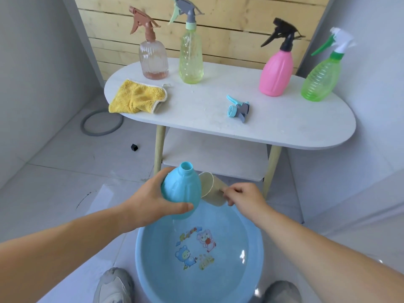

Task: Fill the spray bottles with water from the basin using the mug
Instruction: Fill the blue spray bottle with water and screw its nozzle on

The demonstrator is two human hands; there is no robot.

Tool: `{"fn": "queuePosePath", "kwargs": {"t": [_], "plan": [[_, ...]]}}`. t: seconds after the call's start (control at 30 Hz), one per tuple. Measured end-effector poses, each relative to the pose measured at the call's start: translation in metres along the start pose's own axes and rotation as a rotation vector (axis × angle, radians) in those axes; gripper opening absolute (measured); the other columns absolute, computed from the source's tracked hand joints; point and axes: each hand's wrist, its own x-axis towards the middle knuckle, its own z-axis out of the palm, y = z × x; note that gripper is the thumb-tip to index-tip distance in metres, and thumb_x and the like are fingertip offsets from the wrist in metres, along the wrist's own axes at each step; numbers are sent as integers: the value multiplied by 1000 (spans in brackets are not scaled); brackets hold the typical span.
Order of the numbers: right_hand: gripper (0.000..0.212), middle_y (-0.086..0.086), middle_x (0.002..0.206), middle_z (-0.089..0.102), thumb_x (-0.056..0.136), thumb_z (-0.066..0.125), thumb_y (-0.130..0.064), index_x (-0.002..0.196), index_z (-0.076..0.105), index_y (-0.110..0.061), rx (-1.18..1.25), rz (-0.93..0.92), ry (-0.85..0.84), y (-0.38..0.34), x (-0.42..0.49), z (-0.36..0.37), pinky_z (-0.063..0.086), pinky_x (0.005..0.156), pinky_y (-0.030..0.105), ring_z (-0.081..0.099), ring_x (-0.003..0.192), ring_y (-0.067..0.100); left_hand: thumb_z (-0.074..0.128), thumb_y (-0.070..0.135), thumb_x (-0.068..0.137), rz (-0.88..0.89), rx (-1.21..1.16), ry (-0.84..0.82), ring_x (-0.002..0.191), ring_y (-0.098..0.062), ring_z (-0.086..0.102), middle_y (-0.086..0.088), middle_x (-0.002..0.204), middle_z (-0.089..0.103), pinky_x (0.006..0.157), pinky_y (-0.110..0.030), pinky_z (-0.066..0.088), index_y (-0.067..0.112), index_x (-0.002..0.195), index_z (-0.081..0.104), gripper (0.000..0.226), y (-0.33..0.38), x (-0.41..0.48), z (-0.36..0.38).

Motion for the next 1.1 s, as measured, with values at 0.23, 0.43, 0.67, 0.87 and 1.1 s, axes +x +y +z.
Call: {"fn": "queuePosePath", "kwargs": {"t": [0.23, 0.43, 0.67, 0.87, 1.1], "plan": [[45, 13, 79, 73, 95, 63, -28, 50, 67, -27, 72, -187, 109, -75, -45, -54, 48, 79, 35, 65, 93, 37, 95, 40, 55, 31, -74, 7, 103, -14, 73, 7, 114, 72, 90, -42, 63, 46, 127, 58, 81, 5, -7, 1], [29, 11, 73, 70, 89, 66, -40, 64, 72, -26, 75, -393, 188, -111, -78, -86, 53, 80, 53, 63, 88, 47, 94, 43, 54, 43, -75, -13, 102, -16, 74, 7, 110, 73, 90, -44, 63, 46, 127, 58, 81, 13, -12, 6], [19, 11, 63, 63, 92, 67, -19, 75, 74, -17, 26, -561, 199, -126, -109, -98, 43, 60, 14, 56, 58, 3, 93, 43, 53, 60, -72, -4, 99, -13, 74, 10, 108, 74, 90, -41, 63, 43, 128, 57, 83, 18, -12, 13], [14, -18, 71, 71, 91, 67, -13, 80, 76, -16, 3, -602, 191, -126, -115, -94, 43, 67, 7, 64, 69, -2, 93, 44, 54, 74, -68, 1, 101, -14, 73, 9, 111, 73, 89, -41, 63, 45, 128, 57, 82, 20, -9, 14], [22, 0, 84, 72, 87, 64, -26, 76, 72, -10, -112, -735, 228, -122, -110, -90, 51, 83, 27, 67, 91, 17, 93, 43, 54, 74, -78, -3, 100, -14, 74, 9, 110, 73, 89, -41, 63, 44, 129, 56, 83, 18, -7, 14]]}}
